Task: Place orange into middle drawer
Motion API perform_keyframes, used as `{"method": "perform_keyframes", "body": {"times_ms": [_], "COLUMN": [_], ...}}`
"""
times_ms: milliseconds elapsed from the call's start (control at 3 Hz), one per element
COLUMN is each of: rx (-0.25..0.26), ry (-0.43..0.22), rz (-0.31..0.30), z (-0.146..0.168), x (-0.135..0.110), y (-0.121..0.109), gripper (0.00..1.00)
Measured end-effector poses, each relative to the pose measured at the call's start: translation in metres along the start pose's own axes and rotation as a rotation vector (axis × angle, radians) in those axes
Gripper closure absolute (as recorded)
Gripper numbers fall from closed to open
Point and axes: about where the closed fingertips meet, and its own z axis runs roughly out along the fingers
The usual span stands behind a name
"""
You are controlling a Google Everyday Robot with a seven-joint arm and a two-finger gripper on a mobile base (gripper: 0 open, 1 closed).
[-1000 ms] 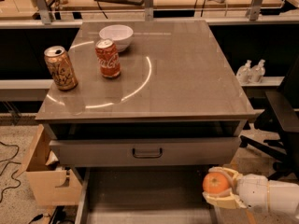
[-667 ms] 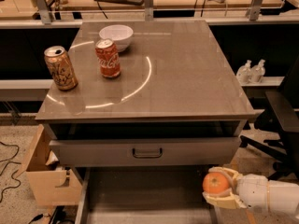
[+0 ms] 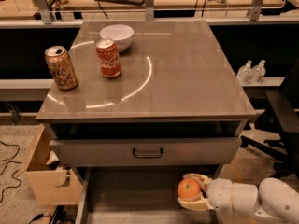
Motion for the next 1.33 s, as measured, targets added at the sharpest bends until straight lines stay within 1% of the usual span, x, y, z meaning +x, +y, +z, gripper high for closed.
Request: {"method": "perform_keyframes", "body": {"times_ms": [333,667,1000,1333], "rx": [-0.053,-0.075,-0.101,-0.101], "ry": [0.001,-0.009,-0.022,-0.022], "rz": [-0.020,-0.041,-0.107,-0.107], "z": [0.047,0.091,0.167,0.167], "x": [0.015,0.023,0.036,0.036], "y": [0.005,0.009,0.021,0.021], "gripper": [1.00,1.00,1.00,1.00]}}
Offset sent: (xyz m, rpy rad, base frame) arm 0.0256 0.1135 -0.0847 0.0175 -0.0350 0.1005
